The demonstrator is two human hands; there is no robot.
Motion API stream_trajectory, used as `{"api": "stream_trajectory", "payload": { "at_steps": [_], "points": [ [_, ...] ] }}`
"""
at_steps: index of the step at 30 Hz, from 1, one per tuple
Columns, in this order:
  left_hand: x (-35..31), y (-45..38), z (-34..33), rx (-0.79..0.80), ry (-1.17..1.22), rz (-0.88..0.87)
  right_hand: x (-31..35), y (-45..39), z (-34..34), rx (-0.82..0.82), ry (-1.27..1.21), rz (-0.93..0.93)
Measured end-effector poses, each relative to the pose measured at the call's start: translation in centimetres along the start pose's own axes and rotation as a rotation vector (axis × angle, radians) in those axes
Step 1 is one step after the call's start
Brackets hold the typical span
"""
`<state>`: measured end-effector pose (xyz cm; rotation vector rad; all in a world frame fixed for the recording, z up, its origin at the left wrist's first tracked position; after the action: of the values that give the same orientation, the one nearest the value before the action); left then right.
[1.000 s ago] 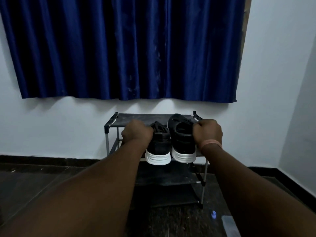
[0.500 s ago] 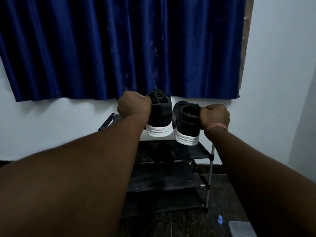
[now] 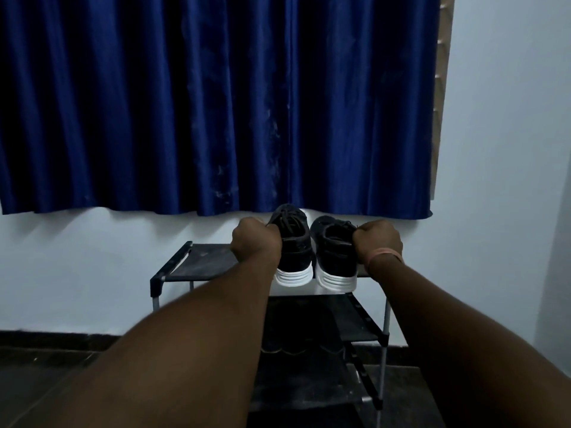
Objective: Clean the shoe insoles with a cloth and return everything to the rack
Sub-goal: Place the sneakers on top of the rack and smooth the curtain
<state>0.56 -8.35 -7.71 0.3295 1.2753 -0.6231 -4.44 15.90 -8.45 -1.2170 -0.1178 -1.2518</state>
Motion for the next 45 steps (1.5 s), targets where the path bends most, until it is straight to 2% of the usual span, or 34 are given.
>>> {"api": "stream_trajectory", "payload": {
  "at_steps": [10, 15, 20, 23, 27, 30, 34, 38, 45],
  "points": [
    [1.0, -3.0, -6.4, 0.053, -0.112, 0.058, -2.8, -4.6, -3.0, 0.014, 0.035, -0.069],
    [1.4, -3.5, -7.4, 0.040, -0.124, 0.061, -3.9, -4.6, -4.7, 0.042, 0.004, -0.129],
    [1.5, -3.1, -7.7, 0.042, -0.119, 0.065, -4.0, -3.8, -4.6, 0.034, -0.144, -0.231],
    [0.7, -2.3, -7.4, 0.068, -0.098, 0.054, -3.1, -3.3, -3.8, 0.010, -0.137, -0.209],
    [-0.9, -1.0, -4.2, 0.035, -0.107, 0.033, 0.5, -1.4, -2.7, -0.030, 0.119, -0.114],
    [-1.6, -0.5, -1.0, 0.035, -0.126, -0.010, 5.2, 1.2, -3.1, -0.017, 0.319, 0.055],
    [-0.7, 0.1, 3.9, 0.040, -0.156, -0.067, 11.2, 5.6, -5.6, 0.088, 0.128, 0.159],
    [2.8, 0.4, 10.0, 0.021, -0.142, -0.025, 16.5, 11.7, -8.3, 0.249, -0.168, 0.161],
    [15.8, 0.1, 23.1, -0.049, -0.232, 0.171, 21.2, 25.6, -12.7, 0.489, -0.278, 0.157]
  ]
}}
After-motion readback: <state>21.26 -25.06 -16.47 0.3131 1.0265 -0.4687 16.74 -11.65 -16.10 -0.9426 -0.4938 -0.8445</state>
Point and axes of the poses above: each hand's wrist, its own y-axis away from the middle knuckle, its own z-axis out of the back of the hand, x = y × z, the point moved 5 cm from there along -y, towards the middle knuckle, and after that the axes turned 15 degrees about z, right-handed, at the moved point
